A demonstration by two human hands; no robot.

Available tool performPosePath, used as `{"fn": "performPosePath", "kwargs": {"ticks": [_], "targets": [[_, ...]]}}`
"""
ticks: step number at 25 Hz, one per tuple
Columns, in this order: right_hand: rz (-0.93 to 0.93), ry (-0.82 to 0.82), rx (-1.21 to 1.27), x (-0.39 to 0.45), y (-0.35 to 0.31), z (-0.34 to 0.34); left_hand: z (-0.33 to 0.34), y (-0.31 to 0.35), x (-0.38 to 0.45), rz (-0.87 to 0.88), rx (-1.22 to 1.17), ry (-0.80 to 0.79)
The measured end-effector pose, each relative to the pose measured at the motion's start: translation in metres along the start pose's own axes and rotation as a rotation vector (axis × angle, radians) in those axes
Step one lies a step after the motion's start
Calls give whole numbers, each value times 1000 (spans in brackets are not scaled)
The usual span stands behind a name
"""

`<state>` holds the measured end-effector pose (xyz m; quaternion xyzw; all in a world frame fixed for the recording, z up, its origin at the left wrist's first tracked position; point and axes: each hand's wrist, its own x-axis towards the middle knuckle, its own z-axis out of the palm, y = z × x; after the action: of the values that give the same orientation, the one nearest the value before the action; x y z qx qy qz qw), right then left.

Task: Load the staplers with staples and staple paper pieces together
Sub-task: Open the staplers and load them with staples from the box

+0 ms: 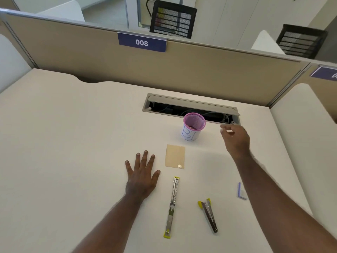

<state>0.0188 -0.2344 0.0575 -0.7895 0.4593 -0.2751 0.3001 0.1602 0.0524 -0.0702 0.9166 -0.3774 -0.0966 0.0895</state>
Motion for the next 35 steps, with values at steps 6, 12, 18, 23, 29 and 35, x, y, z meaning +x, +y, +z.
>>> {"fn": "performPosePath", "kwargs": {"ticks": [6,12,18,23,29,35], "targets": [[65,-374,-362,-94,117,-70,-14,5,-8,-13,-65,-16],[82,-614,-446,-125,140,-79,-31,32,-39,-19,-194,78],[66,-479,-426,-127,130,-80,-53,71,-70,-11,-358,134],[-96,-496,-182,-136,78,-97,-81,114,-99,98,-781,25],[-371,-591,-57,-167,-7,-139,-116,160,-117,16,-1620,-585],[-468,-582,-51,-159,-36,-158,-138,173,-104,67,-1901,-652]]}}
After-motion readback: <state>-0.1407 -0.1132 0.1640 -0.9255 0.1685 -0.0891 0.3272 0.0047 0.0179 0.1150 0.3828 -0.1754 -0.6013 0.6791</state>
